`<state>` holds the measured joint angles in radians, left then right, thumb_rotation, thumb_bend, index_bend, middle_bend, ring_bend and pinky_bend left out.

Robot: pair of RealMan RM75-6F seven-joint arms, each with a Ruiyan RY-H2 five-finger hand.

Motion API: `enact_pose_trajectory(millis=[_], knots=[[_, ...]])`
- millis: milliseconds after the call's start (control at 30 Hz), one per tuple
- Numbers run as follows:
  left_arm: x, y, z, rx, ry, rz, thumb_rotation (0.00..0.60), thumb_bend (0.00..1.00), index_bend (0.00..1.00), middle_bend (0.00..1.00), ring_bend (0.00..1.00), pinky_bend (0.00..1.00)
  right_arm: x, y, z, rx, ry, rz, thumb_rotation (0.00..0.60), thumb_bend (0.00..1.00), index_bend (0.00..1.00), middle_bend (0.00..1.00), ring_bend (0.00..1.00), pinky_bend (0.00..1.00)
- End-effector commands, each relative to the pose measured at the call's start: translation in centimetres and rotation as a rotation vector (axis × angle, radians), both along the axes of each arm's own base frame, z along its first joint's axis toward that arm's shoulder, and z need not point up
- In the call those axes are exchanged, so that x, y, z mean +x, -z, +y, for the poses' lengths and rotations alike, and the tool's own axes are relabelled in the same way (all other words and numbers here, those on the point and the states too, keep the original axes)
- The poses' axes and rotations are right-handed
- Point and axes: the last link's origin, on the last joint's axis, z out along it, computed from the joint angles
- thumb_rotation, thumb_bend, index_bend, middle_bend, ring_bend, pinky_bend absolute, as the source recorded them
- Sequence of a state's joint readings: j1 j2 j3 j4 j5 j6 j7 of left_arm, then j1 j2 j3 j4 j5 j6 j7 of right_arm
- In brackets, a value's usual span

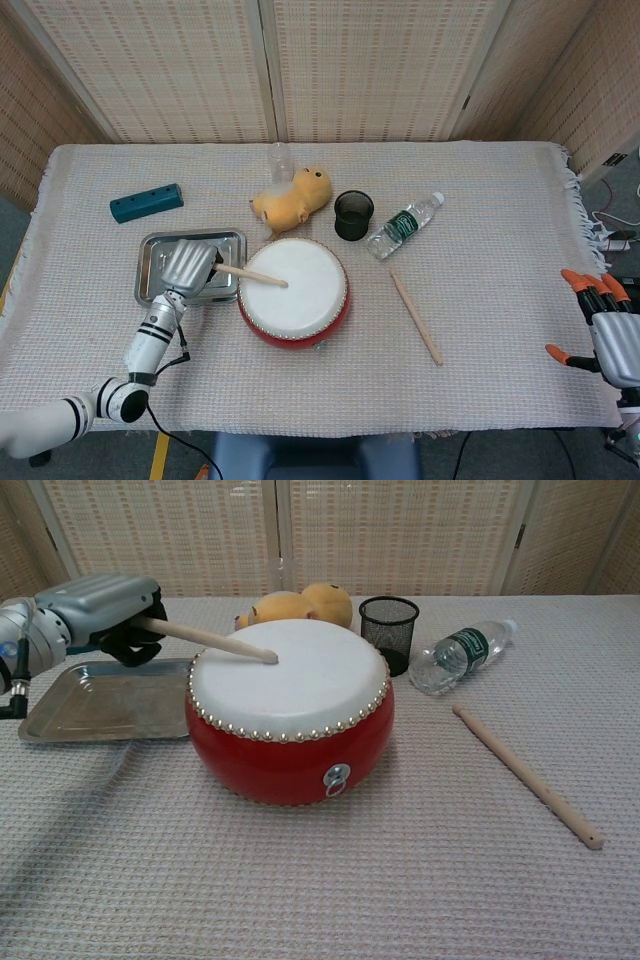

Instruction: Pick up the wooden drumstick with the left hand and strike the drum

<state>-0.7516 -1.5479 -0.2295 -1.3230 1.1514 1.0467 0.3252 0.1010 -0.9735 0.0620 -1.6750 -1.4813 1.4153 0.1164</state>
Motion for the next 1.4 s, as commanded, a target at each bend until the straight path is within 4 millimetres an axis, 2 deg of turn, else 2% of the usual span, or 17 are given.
enact_pose_trajectory(millis=[33, 200, 467, 567, 733, 833, 933, 1133, 1200, 1300, 1400], knots=[[1.2, -1.4, 0.0, -0.006, -0.036, -0.171, 0.600, 0.84, 1.00, 1.00, 1.00, 1.00, 0.0, 0.1, -0.1, 0.003, 0.001, 0.000, 0.600, 0.02, 0.07, 0.10, 0.00, 0.00], [1.1, -1.6, 0.1, -0.026, -0.045, -0.164, 0.600, 0.84, 1.00, 1.00, 1.00, 1.00, 0.1, 0.3, -0.2, 0.009, 0.000, 0.001, 0.600, 0.02, 0.07, 0.10, 0.00, 0.00], [-0.5, 0.2, 0.1, -0.009, -0.006, 0.085, 0.600, 0.84, 1.00, 1.00, 1.00, 1.00, -0.3, 0.4, -0.7, 0.018, 0.014, 0.001, 0.600, 0.02, 0.07, 0.10, 0.00, 0.00], [-0.1, 0.0, 0.1, -0.018, -0.042, 0.009, 0.600, 0.84, 1.00, 1.00, 1.00, 1.00, -0.3, 0.4, -0.9, 0.019, 0.012, 0.000, 0.600, 0.02, 0.07, 0.10, 0.00, 0.00], [0.8, -1.7, 0.3, 0.023, -0.058, -0.116, 0.600, 0.84, 1.00, 1.00, 1.00, 1.00, -0.3, 0.2, -0.9, 0.014, 0.007, -0.001, 0.600, 0.02, 0.07, 0.10, 0.00, 0.00], [0.9, -1.9, 0.3, 0.007, -0.075, -0.160, 0.600, 0.84, 1.00, 1.00, 1.00, 1.00, -0.3, 0.2, -0.8, 0.013, 0.008, -0.003, 0.600, 0.02, 0.07, 0.10, 0.00, 0.00], [0.6, -1.4, 0.2, -0.020, -0.083, -0.134, 0.600, 0.84, 1.00, 1.00, 1.00, 1.00, -0.4, 0.3, -0.7, 0.015, 0.010, -0.004, 0.600, 0.02, 0.07, 0.10, 0.00, 0.00], [-0.7, 0.4, 0.4, 0.012, -0.036, 0.081, 0.600, 0.84, 1.00, 1.00, 1.00, 1.00, -0.4, 0.2, -0.7, 0.013, 0.010, -0.004, 0.600, 0.02, 0.07, 0.10, 0.00, 0.00], [-0.9, 0.5, 0.5, 0.027, -0.032, 0.105, 0.600, 0.84, 1.00, 1.00, 1.00, 1.00, -0.4, 0.2, -0.6, 0.012, 0.009, -0.003, 0.600, 0.02, 0.07, 0.10, 0.00, 0.00], [-0.7, 0.2, 0.5, 0.029, -0.040, 0.069, 0.600, 0.84, 1.00, 1.00, 1.00, 1.00, -0.4, 0.1, -0.6, 0.007, 0.009, -0.004, 0.600, 0.02, 0.07, 0.10, 0.00, 0.00], [-0.1, -0.7, 0.5, 0.008, -0.093, -0.084, 0.600, 0.84, 1.00, 1.00, 1.00, 1.00, -0.4, 0.1, -0.6, 0.006, 0.005, -0.005, 0.600, 0.02, 0.07, 0.10, 0.00, 0.00]])
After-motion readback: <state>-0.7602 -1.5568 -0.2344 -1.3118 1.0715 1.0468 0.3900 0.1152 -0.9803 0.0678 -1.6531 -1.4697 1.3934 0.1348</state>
